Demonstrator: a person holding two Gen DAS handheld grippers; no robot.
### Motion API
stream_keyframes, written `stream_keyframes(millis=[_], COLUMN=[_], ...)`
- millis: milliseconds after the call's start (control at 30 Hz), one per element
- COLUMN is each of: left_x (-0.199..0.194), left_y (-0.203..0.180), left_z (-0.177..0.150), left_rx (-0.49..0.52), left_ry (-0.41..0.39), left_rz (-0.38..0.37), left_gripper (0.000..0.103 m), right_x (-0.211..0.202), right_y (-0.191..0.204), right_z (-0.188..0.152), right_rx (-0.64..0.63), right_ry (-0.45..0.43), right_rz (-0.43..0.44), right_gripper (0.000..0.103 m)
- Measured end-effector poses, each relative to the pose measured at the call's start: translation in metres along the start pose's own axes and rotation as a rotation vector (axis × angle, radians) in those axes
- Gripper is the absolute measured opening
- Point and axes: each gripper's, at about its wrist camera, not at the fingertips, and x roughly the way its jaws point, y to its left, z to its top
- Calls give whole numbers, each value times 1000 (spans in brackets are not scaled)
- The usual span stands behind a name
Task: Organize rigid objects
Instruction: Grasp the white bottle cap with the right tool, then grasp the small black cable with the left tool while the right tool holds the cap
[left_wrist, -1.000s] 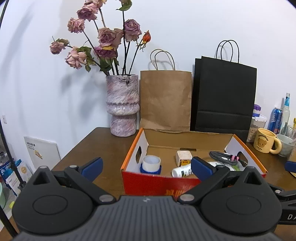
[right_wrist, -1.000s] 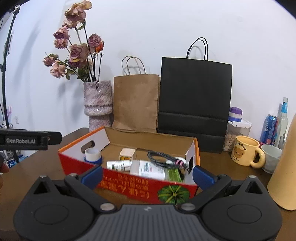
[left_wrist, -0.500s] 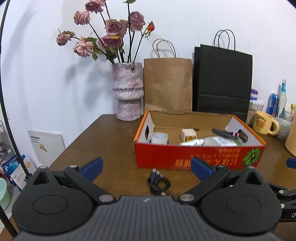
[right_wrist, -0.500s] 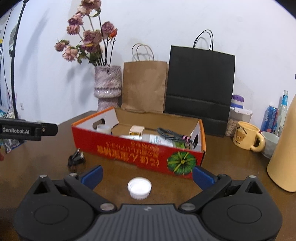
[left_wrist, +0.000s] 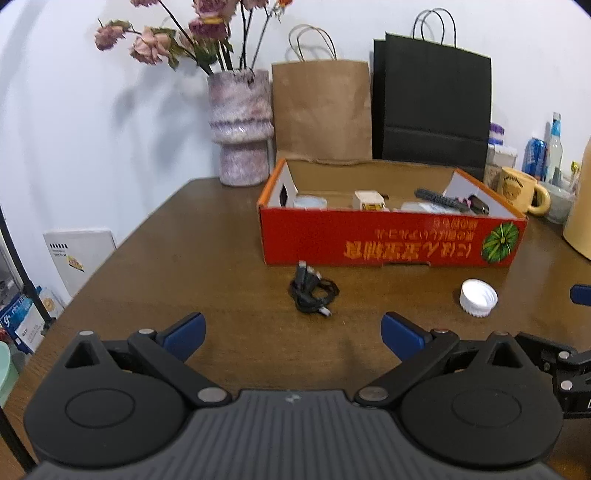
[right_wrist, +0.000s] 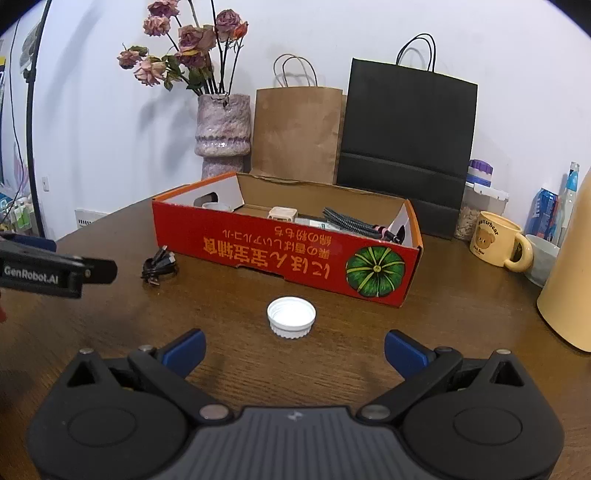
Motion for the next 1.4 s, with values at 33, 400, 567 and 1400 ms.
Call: stream_keyframes(millis=[33, 400, 567, 1400], left_x=[1, 12, 16, 25], left_y=[0, 2, 4, 7], left_z=[-2, -8, -7, -6], left_rx=[3, -10, -20, -38], left_ry=[7, 50, 52, 58], left_rz=[-8, -13, 1, 32], left_gripper=[103, 103, 103, 103], right_x=[0, 13, 31, 81], right_y=[1, -3, -3, -1], right_z=[-1, -2, 4, 21], right_rx=[0, 28, 33, 75], right_ry=[2, 26, 38, 110], right_rz=[0, -7, -17, 8], right_gripper=[103, 103, 103, 39])
